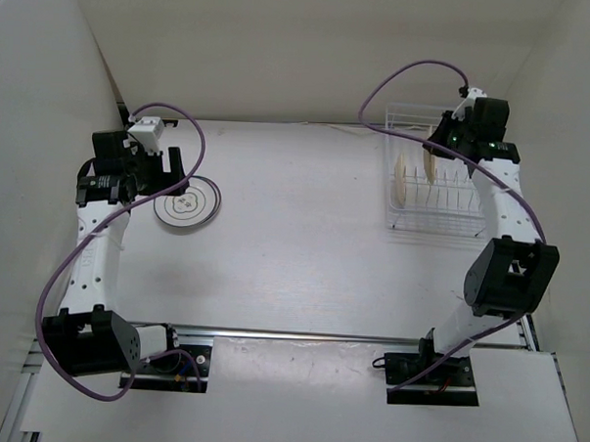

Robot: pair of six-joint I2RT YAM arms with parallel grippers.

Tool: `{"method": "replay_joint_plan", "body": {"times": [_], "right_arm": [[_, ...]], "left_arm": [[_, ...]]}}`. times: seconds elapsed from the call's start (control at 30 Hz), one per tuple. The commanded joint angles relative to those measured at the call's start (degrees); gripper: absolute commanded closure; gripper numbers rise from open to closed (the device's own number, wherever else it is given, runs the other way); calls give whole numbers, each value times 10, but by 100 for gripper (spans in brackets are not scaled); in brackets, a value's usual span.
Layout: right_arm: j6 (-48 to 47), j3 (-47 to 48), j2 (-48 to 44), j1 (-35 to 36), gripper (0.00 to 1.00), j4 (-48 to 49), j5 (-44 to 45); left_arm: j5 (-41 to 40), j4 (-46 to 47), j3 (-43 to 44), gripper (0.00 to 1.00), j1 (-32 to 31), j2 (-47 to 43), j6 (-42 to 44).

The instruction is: Unload the plates from the dish rack

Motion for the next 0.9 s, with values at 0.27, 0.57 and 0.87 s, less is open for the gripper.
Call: {"method": "replay_joint_plan", "body": {"times": [0.27,0.57,0.87], "right_arm": [[-107,-1,-142,65,100,14,32],[-346,-127,-219,287,100,3,155],[-576,-286,-224,490,100,82,348]], "left_arm": [[58,4,0,2,-1,-27,-9],[109,4,17,1,-1,-5,-27],[314,-39,22,1,-1,46,-44]]}}
